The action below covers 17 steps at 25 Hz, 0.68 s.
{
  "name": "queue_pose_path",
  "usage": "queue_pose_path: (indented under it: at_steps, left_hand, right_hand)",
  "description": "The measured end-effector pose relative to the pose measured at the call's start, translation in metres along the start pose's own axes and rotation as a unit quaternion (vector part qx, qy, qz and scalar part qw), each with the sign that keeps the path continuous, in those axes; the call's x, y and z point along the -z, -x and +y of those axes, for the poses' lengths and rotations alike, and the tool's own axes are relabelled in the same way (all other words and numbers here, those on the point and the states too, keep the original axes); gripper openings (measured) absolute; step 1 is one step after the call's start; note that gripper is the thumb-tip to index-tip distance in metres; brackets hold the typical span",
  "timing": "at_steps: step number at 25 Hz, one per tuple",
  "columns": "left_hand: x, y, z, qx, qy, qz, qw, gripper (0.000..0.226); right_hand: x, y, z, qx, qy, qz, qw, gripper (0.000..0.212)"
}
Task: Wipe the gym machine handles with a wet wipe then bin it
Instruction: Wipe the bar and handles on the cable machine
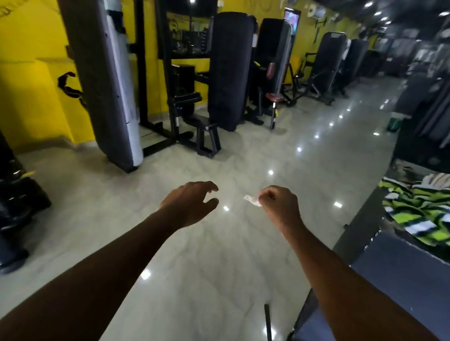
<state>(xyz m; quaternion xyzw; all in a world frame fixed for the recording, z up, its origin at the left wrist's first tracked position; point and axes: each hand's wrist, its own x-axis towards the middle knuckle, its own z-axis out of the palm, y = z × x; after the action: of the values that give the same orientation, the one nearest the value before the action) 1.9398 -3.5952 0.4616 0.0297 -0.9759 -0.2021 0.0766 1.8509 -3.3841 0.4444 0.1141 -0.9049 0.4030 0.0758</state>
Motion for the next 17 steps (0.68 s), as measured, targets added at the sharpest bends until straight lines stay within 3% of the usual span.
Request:
queue_pose_path:
  at_steps: [7,12,17]
  left_hand:
    - [-0.040,-0.292,-0.057,-0.099,0.068,-0.040,0.992,0.031]
    - [-0.067,-0.484,-0.003,-0.190,0.134,-0.084,0.969,0.027]
    - [-0.145,-0.673,0.067,-0.290,0.129,-0.127,0.940,0.026]
  right_hand:
    - [-0.048,-0.225,0.065,-0.127,-0.028,0.137,0.982,0.024]
    - [-0.020,-0.353,0.106,-0.186,0.014,0.205,0.961,0.028]
    - [0.025,-0.475,0.207,-0.239,0.050,0.299,0.923,0.026]
